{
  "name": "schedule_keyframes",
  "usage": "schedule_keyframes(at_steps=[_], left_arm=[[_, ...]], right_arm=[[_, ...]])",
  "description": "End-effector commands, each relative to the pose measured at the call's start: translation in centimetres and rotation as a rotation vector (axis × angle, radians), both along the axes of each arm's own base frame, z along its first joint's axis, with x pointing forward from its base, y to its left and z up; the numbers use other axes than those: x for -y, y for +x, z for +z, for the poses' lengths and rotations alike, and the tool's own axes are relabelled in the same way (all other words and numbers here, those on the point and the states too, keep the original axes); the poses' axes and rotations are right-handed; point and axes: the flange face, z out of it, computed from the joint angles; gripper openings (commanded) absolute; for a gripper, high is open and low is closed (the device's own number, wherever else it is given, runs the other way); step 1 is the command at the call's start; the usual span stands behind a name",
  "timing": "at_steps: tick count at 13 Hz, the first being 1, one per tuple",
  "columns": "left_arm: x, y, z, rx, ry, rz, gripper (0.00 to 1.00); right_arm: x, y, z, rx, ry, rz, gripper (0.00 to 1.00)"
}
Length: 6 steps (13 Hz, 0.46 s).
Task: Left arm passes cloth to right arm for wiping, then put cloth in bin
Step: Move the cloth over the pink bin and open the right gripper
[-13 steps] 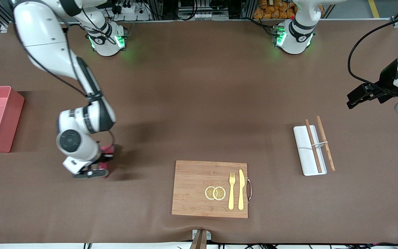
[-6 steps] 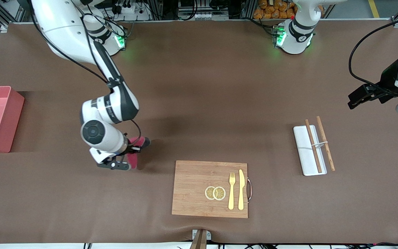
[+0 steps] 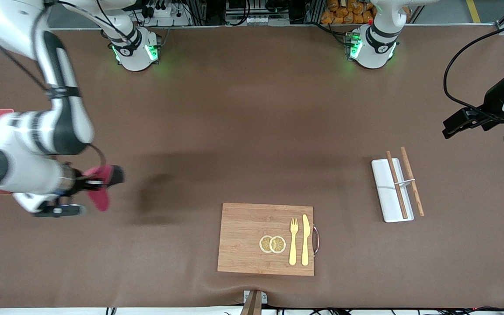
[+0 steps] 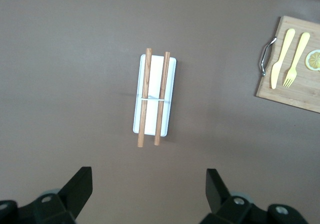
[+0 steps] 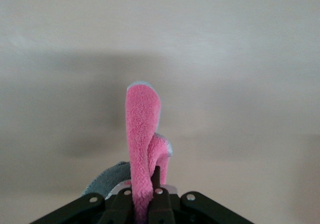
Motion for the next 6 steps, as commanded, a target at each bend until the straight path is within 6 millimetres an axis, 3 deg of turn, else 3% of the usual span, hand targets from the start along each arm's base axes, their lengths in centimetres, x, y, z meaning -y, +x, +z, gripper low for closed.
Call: schedule_keyframes(at_steps=[1,4,6], left_arm=[[0.2,-1.4,-0.2,-0.004,0.021,-0.021,1.00],[0.4,-2.1,-0.5,-0.014,0.015,-0.009,1.00],[0.5,-2.6,-0.7,-0.017,0.018,-0.009,1.00]], right_arm=[[9.9,-2.2,2.4,-0.009,0.039,0.114,0.00],[21.4,-6.0,4.7,-0.033,0.029,0.208,0.00],[29.2,-9.4,4.9,-0.031,0.040,0.245,0.00]])
